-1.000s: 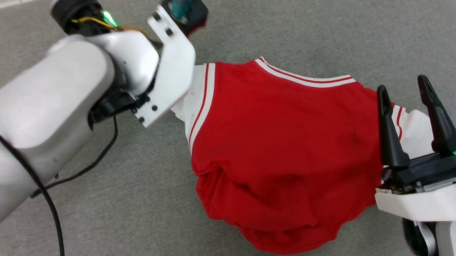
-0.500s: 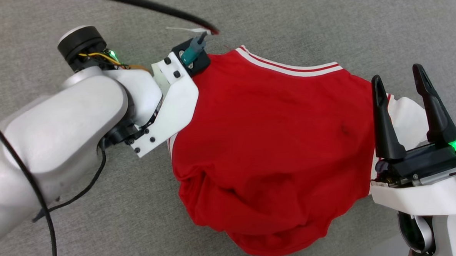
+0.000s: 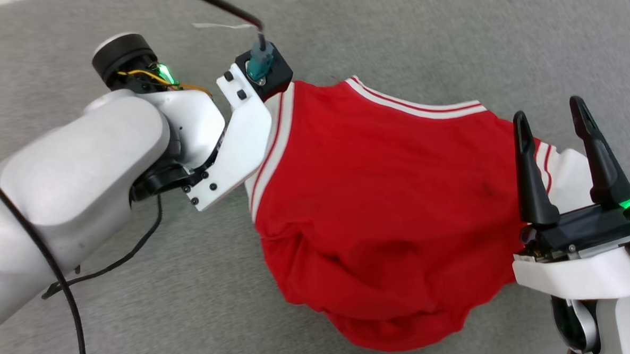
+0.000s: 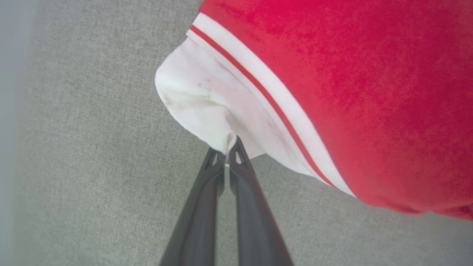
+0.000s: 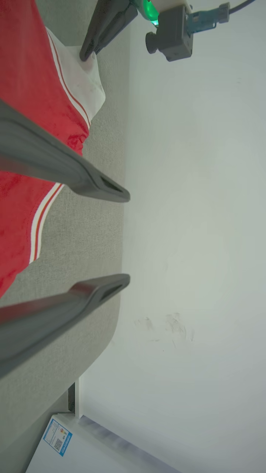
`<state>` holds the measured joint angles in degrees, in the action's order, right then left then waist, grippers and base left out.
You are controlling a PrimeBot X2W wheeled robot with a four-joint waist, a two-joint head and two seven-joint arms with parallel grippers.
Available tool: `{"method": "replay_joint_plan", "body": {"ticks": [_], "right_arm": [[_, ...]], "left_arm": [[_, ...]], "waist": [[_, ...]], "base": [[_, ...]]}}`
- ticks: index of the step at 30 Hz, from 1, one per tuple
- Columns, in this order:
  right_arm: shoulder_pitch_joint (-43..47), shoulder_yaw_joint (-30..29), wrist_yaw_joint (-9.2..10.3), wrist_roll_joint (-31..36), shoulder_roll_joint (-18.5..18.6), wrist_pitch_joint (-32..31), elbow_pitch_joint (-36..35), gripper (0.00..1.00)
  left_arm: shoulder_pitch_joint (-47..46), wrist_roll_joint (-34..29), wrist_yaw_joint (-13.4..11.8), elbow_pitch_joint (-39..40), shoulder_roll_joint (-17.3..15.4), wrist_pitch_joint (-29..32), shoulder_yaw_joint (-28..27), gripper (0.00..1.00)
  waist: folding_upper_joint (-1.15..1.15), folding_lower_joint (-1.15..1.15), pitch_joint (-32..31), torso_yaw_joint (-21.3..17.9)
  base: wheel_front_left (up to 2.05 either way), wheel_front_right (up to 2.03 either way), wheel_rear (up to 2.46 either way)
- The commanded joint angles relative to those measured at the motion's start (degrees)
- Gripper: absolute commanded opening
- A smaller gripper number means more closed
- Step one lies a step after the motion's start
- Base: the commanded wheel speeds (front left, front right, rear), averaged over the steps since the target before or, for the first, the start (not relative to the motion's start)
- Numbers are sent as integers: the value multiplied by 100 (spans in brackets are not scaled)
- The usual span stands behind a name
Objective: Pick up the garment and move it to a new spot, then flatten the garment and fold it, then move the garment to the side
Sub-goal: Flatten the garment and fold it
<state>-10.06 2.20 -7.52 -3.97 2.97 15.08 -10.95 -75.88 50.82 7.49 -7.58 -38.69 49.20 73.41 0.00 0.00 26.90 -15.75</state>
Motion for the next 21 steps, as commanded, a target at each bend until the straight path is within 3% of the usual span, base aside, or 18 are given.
{"method": "replay_joint_plan", "body": {"ticks": [1, 11, 21], "right_arm": [[87, -30, 5, 55, -17, 13, 27, 100], [220, -47, 6, 233, -17, 13, 88, 100], [164, 11, 6, 297, -17, 12, 135, 100]], "left_arm": [[-52, 85, -16, -34, -47, -210, -7, 0], [246, 616, -17, -633, -989, -762, -32, 0], [820, 933, -320, -1579, -1651, -1072, -109, 0]], "waist": [[0, 0, -274, 257], [0, 0, -645, 833], [0, 0, -500, 856]], "base": [[0, 0, 0], [0, 0, 0], [0, 0, 0]]}}
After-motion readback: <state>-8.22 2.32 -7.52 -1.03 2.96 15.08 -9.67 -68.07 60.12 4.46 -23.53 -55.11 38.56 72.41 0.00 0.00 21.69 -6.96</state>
